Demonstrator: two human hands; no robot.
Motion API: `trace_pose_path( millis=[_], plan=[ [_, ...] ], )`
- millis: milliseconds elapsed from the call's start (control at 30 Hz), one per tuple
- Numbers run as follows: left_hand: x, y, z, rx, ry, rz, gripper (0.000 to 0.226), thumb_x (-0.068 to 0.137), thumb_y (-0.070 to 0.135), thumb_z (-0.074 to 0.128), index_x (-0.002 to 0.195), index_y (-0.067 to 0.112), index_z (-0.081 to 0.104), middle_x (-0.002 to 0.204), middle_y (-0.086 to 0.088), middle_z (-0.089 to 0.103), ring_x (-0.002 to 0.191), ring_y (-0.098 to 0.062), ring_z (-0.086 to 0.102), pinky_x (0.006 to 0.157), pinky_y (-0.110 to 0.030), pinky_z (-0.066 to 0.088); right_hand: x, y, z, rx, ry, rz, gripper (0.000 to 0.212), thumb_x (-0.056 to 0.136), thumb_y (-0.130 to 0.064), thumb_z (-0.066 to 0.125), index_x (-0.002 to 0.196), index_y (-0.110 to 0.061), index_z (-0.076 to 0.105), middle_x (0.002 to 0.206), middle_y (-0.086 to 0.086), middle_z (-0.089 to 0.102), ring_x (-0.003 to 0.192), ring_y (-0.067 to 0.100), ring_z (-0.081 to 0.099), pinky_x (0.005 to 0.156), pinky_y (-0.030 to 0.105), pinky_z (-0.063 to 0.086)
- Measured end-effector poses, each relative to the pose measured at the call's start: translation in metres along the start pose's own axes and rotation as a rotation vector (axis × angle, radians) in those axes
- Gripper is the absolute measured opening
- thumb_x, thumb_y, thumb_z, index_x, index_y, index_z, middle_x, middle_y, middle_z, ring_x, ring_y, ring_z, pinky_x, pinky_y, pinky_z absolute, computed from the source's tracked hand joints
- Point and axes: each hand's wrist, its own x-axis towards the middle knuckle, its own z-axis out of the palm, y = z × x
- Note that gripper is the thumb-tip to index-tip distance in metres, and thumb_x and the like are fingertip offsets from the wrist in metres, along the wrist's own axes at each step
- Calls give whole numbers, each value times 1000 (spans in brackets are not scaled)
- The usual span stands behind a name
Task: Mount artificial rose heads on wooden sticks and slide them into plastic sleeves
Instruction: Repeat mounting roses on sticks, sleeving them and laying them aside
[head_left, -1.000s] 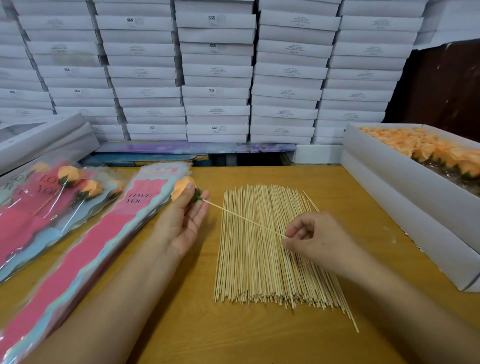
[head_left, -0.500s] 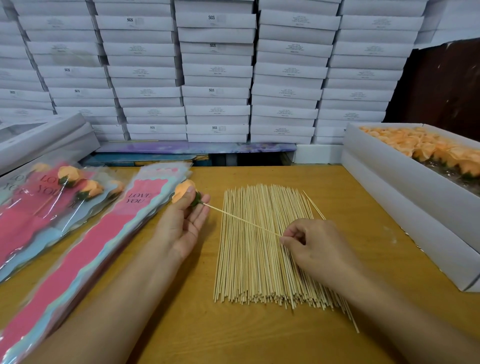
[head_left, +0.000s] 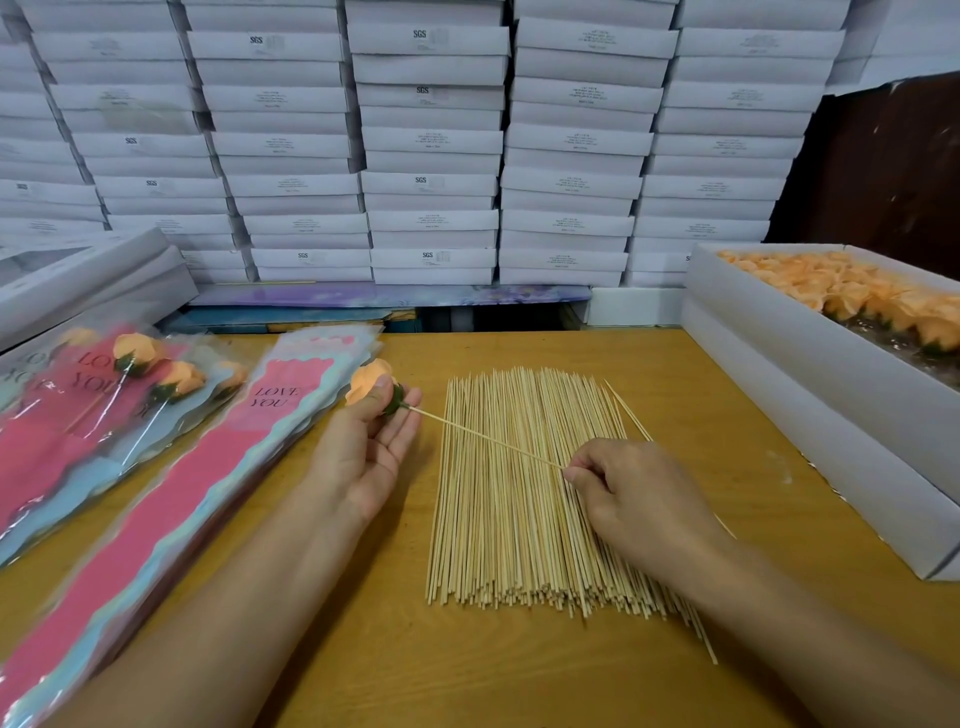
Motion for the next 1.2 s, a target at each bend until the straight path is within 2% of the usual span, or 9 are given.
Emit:
trace_pose_path(
  millis=[133,233,333,467,633,800,967,1067,1200],
  plan=[
    [0,0,1,-7,-2,1,7,96,6,60,98,7,67,82,-9,78,83,-17,76,67,-28,63,-1,-2,-1,-51,-20,-13,21,103,-34,50,104,-25,69,88,-11,67,78,7,60,70,26,49],
    [0,0,0,-4,-7,5,8,96,6,60,99,7,67,81,-9,78,76,-16,77,66,-26,63,-1,-3,-1,-93,-43,-21,24,105,-34,46,102,-24,68,87,-9,67,77,10,61,71,31,53],
    [1,0,0,-3,-8,7,7,96,6,61,99,7,67,81,-9,78,75,-16,77,66,-27,63,0,-1,0,-130,-59,-23,28,105,-34,43,97,-22,66,80,-8,64,71,10,59,64,29,49],
    [2,0,0,2,-12,8,7,96,5,62,98,7,67,82,-9,78,76,-17,77,64,-27,63,1,1,1,-32,-46,-2,21,102,-34,51,100,-26,70,75,-15,61,64,0,54,53,15,36],
    [2,0,1,-2,-11,14,6,96,5,61,98,7,67,81,-9,78,79,-17,77,65,-27,63,1,0,2,73,41,14,13,95,-37,65,100,-26,70,83,-19,61,76,-5,56,71,17,52],
    [0,-1,2,-9,-7,8,7,96,4,61,97,7,67,83,-9,78,89,-19,74,69,-28,63,0,1,1,88,97,-2,12,95,-35,65,92,-26,73,77,-20,62,68,-4,56,61,15,46],
    [-1,-1,2,-9,-16,11,7,95,5,61,99,7,67,84,-10,78,78,-17,77,70,-29,63,-1,1,1,57,82,-19,13,97,-34,63,93,-25,72,77,-19,62,65,-4,54,59,13,42],
    [-1,-1,1,-12,-19,8,7,95,5,61,99,7,67,84,-10,78,81,-18,77,69,-28,63,-1,0,0,42,70,-21,13,97,-33,62,93,-25,72,75,-18,62,63,-4,54,58,11,39],
    [-1,-2,1,-11,-27,8,6,95,4,62,98,6,67,83,-11,78,80,-18,77,69,-29,63,-1,0,-1,18,52,-39,18,99,-34,58,97,-23,73,78,-13,66,70,3,59,62,15,41]
  ],
)
